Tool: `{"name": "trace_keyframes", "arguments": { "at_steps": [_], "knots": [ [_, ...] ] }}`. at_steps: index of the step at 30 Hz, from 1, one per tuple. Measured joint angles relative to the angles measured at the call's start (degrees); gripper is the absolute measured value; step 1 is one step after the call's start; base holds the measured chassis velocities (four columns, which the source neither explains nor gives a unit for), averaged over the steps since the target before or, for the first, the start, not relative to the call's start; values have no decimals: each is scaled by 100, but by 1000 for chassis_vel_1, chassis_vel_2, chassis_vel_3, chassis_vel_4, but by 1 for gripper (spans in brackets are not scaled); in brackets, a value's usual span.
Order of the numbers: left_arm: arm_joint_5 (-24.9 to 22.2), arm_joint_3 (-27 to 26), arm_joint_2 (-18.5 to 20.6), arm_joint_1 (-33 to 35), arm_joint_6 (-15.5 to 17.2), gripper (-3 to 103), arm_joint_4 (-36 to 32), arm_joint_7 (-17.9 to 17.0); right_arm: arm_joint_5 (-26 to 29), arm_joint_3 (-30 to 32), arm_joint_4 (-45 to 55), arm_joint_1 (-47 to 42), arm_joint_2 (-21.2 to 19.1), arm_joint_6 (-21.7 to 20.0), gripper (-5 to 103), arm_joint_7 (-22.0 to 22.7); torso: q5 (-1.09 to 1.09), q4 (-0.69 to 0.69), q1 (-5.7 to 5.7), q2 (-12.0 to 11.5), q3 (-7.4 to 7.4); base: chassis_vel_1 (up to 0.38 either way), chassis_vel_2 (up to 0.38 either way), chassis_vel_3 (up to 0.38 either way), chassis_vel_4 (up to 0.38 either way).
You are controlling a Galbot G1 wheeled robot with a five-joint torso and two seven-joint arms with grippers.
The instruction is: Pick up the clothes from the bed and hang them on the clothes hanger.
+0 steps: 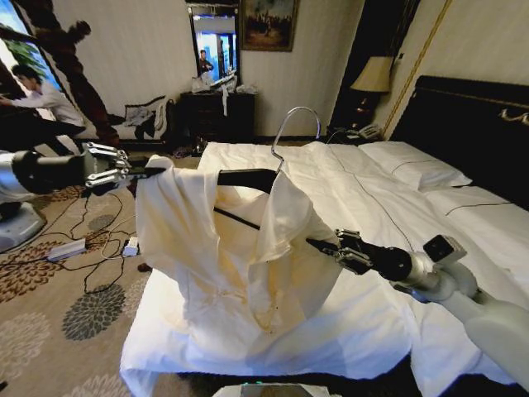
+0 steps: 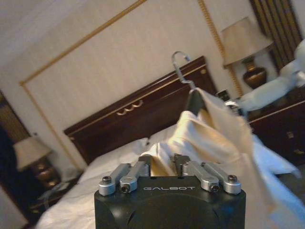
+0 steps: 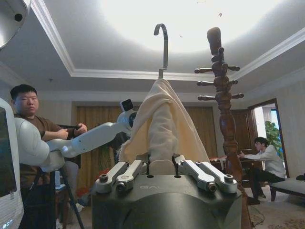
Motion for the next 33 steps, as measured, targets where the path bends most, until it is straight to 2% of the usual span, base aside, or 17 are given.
{"name": "trace_keyframes", "arguments": {
  "at_steps": [2, 4, 6, 7, 10, 13, 14, 16, 17, 18, 19, 21, 22, 23, 24, 27, 33],
  "knots": [
    [-111, 11, 99, 10, 80, 45, 294, 464, 51, 0, 2, 4, 15, 0, 21, 16, 0, 0, 0, 0, 0, 0, 0, 0, 0],
    [-145, 17, 137, 13, 112, 45, 425, 645, 90, 7, 6, 9, 19, 0, 21, 26, 0, 0, 0, 0, 0, 0, 0, 0, 0],
    [-247, 30, 200, 26, 195, 56, 659, 942, 203, 30, 29, 14, 20, 0, 21, 47, -1, 2, 0, 0, 0, 0, 0, 0, 0],
    [-284, 34, 214, 29, 215, 61, 730, 994, 222, 34, 34, 15, 21, -2, 21, 47, -1, 1, 0, 0, 0, 0, 0, 0, 0],
    [-329, 44, 231, 32, 234, 67, 808, 1033, 244, 37, 40, 16, 19, -3, 21, 46, -1, 1, 0, 0, 0, 0, 0, 0, 0],
    [-379, 49, 268, 27, 255, 83, 879, 1016, 253, 20, 52, 34, 9, -8, 21, 32, -1, 0, 0, 0, 0, 0, 0, 0, 0],
    [-379, 49, 268, 27, 255, 83, 879, 1016, 253, 20, 52, 34, 9, -8, 21, 32, -1, 0, 0, 0, 0, 0, 0, 0, 0],
    [-459, 49, 278, 17, 257, 88, 868, 934, 253, 14, 51, 40, 2, -9, 21, 29, -1, 0, 0, 0, 0, 0, 0, 0, 0],
    [-636, 41, 284, -1, 265, 97, 757, 722, 250, 9, 39, 48, -6, -10, 21, 26, -1, 1, 0, 0, 0, 0, 0, 0, 0],
    [-785, 34, 284, -19, 269, 97, 615, 516, 246, 3, 28, 54, -10, -10, 21, 25, -2, 1, 0, 0, 0, 0, 0, 0, 0],
    [-785, 34, 284, -19, 269, 97, 615, 516, 246, 3, 28, 54, -10, -10, 21, 25, -2, 1, 0, 0, 0, 0, 0, 0, 0],
    [-1039, 27, 274, -55, 274, 100, 276, 117, 232, -17, 9, 73, -16, -10, 21, 23, 1, 0, 0, 0, 0, 0, 0, 0, 0],
    [-1171, 27, 264, -84, 298, 100, -64, -231, 220, -38, -2, 88, -19, -10, 21, 22, 2, -1, 0, 0, 0, 0, 0, 0, 0],
    [-1184, 27, 265, -98, 335, 100, -271, -438, 211, -51, -8, 98, -22, -10, 21, 21, 2, -1, 0, 0, 0, 0, 0, 0, 0],
    [-1184, 27, 265, -98, 335, 100, -271, -438, 211, -51, -8, 98, -22, -10, 21, 21, 2, -1, 0, 0, 0, 0, 0, 0, 0],
    [-1006, 40, 354, -109, 513, 100, -701, -809, 198, -86, -15, 144, -42, -11, 21, 20, 1, 0, 0, 0, 0, 0, 0, 0, 0],
    [-616, 74, 714, -66, 686, 100, -659, -700, 105, -127, -44, 225, -72, -25, 21, 5, 0, 0, 0, 0, 0, 0, 0, 0, 0]
  ]
}}
